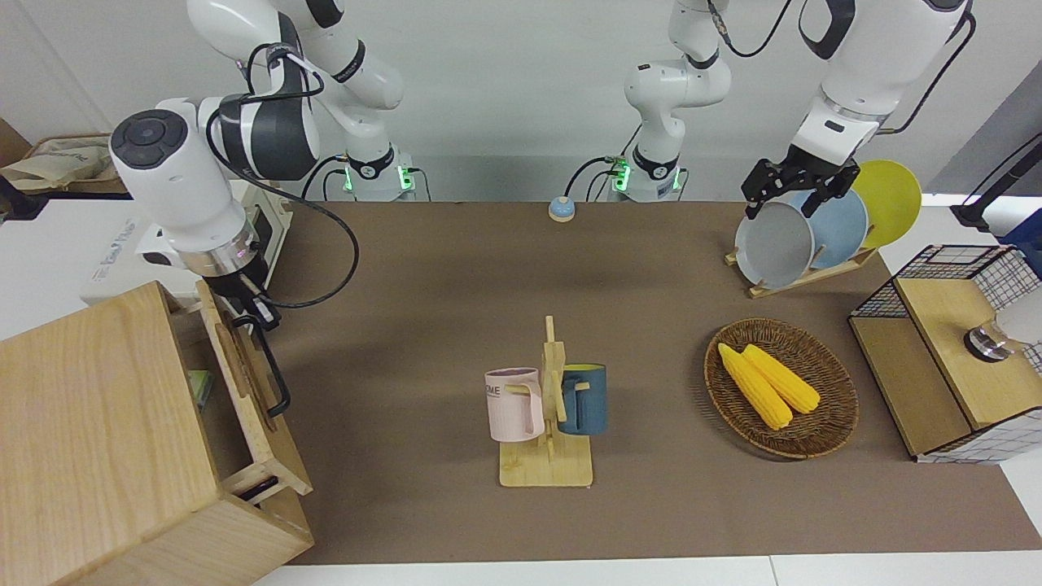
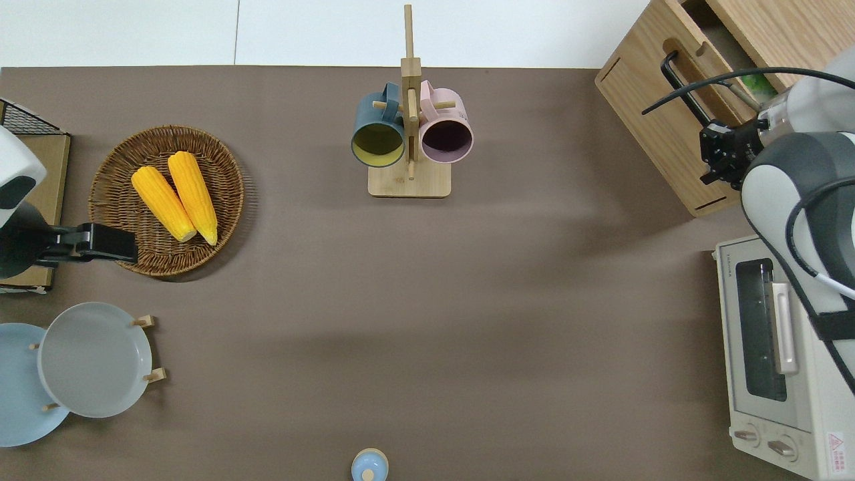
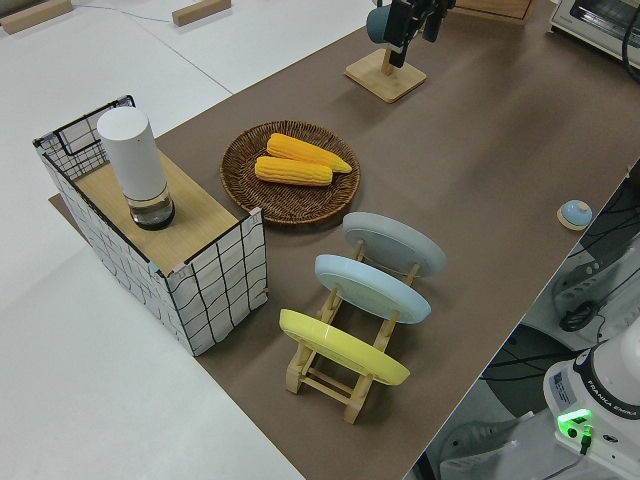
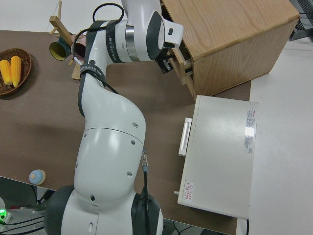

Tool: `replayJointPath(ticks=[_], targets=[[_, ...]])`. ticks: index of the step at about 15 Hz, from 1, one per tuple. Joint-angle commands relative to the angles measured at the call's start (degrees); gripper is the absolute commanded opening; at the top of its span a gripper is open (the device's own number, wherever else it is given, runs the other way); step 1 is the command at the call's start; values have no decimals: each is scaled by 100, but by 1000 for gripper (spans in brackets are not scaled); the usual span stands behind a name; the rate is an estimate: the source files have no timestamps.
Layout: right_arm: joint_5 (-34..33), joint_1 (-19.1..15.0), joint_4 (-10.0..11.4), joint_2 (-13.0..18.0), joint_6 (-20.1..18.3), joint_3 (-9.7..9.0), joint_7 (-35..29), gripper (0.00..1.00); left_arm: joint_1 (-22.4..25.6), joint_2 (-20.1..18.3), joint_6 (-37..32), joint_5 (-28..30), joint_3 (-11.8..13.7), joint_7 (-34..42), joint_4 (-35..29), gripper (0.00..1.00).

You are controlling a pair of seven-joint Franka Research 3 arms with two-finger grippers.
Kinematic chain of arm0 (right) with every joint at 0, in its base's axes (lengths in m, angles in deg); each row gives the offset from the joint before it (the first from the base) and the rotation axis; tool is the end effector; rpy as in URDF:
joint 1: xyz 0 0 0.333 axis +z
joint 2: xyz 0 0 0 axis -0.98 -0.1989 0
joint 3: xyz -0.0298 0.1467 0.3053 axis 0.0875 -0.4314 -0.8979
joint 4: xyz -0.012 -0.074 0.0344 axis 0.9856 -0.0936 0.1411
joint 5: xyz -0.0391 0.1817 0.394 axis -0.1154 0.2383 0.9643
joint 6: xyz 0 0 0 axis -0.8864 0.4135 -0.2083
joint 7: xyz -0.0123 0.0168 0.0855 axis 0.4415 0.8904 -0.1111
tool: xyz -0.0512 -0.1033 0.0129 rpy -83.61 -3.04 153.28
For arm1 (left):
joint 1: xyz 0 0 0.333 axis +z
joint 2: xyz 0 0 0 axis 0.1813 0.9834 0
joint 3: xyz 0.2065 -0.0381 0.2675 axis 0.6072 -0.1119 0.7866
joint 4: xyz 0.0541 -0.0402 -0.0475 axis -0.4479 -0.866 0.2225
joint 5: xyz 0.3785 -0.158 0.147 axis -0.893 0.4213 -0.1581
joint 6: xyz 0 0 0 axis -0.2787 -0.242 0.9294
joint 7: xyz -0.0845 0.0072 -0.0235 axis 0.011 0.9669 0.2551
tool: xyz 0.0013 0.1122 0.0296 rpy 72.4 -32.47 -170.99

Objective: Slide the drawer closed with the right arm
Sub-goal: 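Keep pushing the drawer with the right gripper until it is flush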

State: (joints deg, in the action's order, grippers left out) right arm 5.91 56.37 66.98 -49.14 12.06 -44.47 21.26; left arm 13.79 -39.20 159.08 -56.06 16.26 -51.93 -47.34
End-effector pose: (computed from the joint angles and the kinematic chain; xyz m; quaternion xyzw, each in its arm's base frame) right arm 0.7223 -0.0320 0.5089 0.9077 -0.4183 0.0108 0.0316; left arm 0.5912 -0.0185 0.6344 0.9999 0.0059 -0.0066 0.0093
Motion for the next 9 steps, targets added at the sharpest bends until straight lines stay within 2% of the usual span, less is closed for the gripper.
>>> replayJointPath(ticks=[1, 2, 3, 6, 7, 9], targets=[[-425, -411, -436, -352, -262, -550, 111, 0, -27, -43, -27, -74, 20, 42, 4, 995], [-548, -577, -454, -413, -271, -734, 111, 0, -36, -43, -27, -74, 20, 42, 4, 995], [-662, -770, -454, -466, -271, -1005, 111, 0, -28, -51, -27, -74, 20, 33, 4, 998], [-1267, -1429, -463, -677, -333, -1946, 102, 0, -27, -43, -27, -74, 20, 42, 4, 998], [-1418, -1553, -463, -695, -333, -2096, 94, 0, -27, -43, -35, -74, 20, 33, 4, 998], [-1472, -1668, -454, -783, -342, -2195, 102, 0, -36, -43, -27, -74, 20, 42, 4, 998]])
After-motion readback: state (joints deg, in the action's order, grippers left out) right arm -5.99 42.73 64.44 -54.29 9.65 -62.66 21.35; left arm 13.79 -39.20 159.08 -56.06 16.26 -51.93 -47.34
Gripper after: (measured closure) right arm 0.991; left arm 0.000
